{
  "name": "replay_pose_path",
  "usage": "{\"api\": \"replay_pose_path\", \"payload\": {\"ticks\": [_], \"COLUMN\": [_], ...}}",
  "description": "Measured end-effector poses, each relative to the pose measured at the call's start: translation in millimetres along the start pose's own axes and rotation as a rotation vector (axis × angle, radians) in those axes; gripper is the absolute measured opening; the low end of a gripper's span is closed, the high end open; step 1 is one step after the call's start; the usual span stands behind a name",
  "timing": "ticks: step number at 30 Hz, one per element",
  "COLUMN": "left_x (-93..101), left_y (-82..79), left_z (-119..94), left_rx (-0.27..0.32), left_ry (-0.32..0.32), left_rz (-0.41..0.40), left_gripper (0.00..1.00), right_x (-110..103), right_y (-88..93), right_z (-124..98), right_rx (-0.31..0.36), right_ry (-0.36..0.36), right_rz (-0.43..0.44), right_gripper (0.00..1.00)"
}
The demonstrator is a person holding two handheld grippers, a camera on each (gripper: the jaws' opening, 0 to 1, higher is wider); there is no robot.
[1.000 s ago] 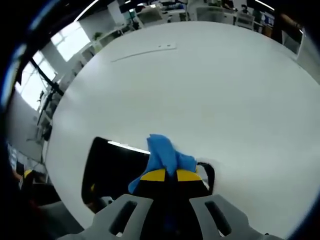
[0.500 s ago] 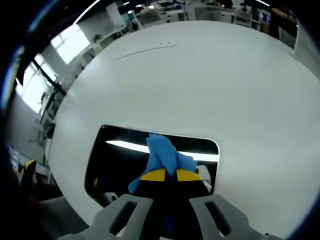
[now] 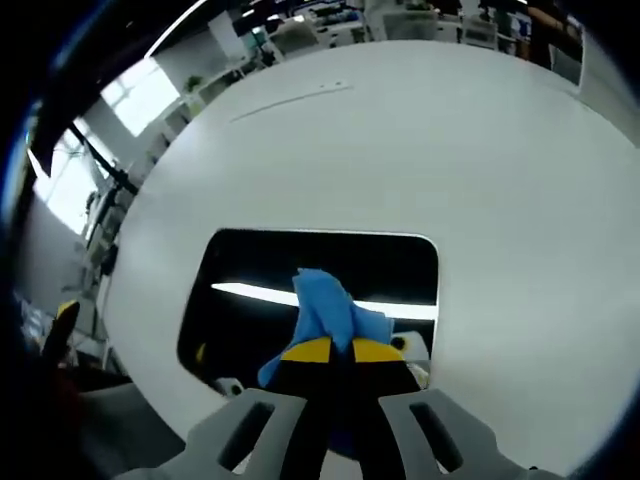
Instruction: Wipe the mirror surface with the cleaning cloth until all visible marks leave the cleaned area.
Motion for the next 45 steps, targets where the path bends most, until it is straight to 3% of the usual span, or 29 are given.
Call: {"api": "replay_pose_path", "payload": {"ticks": [6, 14, 45], "left_x": [-0.6, 0.1, -1.5], "left_y": [3.9, 2.2, 5.5], "left_z": [1.5, 0.8, 0.0], "left_rx": [-0.034, -0.023, -0.034], "left_ry": [-0.003, -0.008, -0.034], "left_rz": [-0.003, -0.018, 0.019], "left_gripper": [0.99, 0.99, 1.00], "right_x": [-2.1, -3.1, -3.7], "right_y": [11.2, 26.0, 49.9], "right_z": [-5.6, -13.0, -23.0], "right_rx": [0.003, -0.002, -0.040], "right_ry": [-0.006, -0.023, -0.099], "right_rz": [0.001, 0.009, 0.001], "right_gripper": [0.00, 0.00, 0.00]}}
Point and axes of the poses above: the point that each gripper's makers call its tool centre point, and the gripper's own axes: z roughly forward along the fingers, x roughly to its right, y roughly out of its underside, the point moved 6 cm from there along -z, roughly backward along the fingers, and after that the axes turned 12 degrees about y, right-handed, at the moved point
